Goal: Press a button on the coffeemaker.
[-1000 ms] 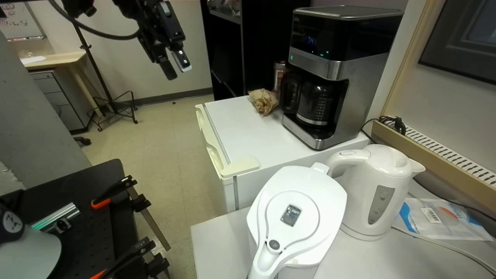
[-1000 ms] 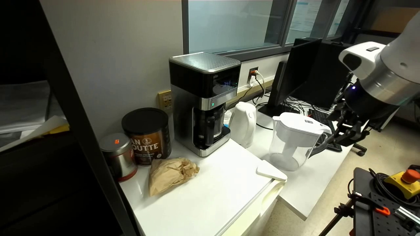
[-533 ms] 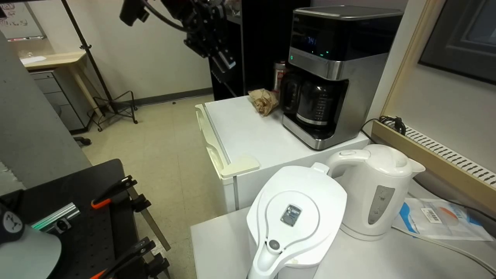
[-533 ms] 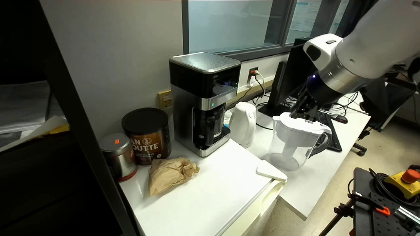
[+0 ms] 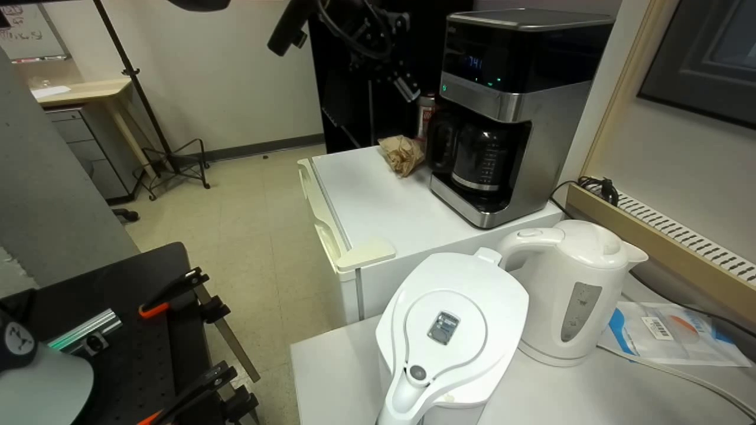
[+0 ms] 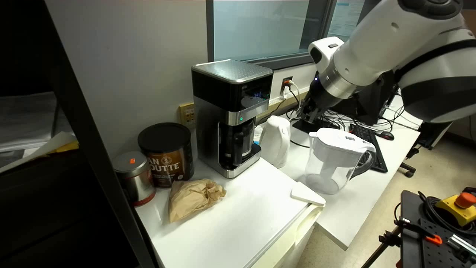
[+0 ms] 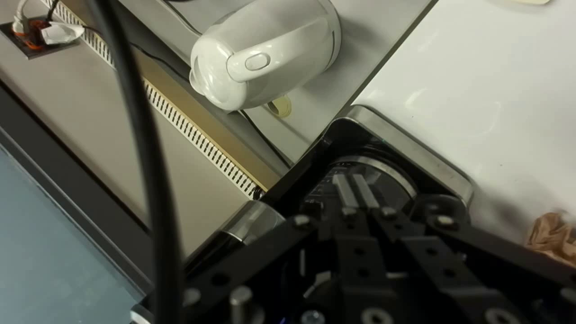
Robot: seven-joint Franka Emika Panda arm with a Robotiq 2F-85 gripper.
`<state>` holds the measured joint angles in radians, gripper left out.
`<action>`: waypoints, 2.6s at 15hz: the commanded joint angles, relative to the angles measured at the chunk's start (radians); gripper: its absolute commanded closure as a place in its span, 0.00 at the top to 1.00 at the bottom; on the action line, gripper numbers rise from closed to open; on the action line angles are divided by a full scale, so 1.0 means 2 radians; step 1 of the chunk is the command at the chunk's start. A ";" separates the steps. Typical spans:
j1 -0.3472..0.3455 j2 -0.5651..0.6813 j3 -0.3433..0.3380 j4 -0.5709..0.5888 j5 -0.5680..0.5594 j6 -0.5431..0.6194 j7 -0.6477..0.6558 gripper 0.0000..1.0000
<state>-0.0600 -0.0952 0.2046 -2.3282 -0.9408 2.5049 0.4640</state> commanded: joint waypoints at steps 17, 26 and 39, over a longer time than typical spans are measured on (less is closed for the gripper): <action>0.035 0.181 -0.065 0.189 -0.121 0.035 0.137 0.02; 0.051 0.112 -0.071 0.104 -0.108 0.053 0.106 0.02; 0.060 -0.120 -0.046 -0.133 -0.121 0.052 -0.049 0.01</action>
<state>0.0445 -0.2037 0.1196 -2.4918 -1.1671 2.6055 0.4394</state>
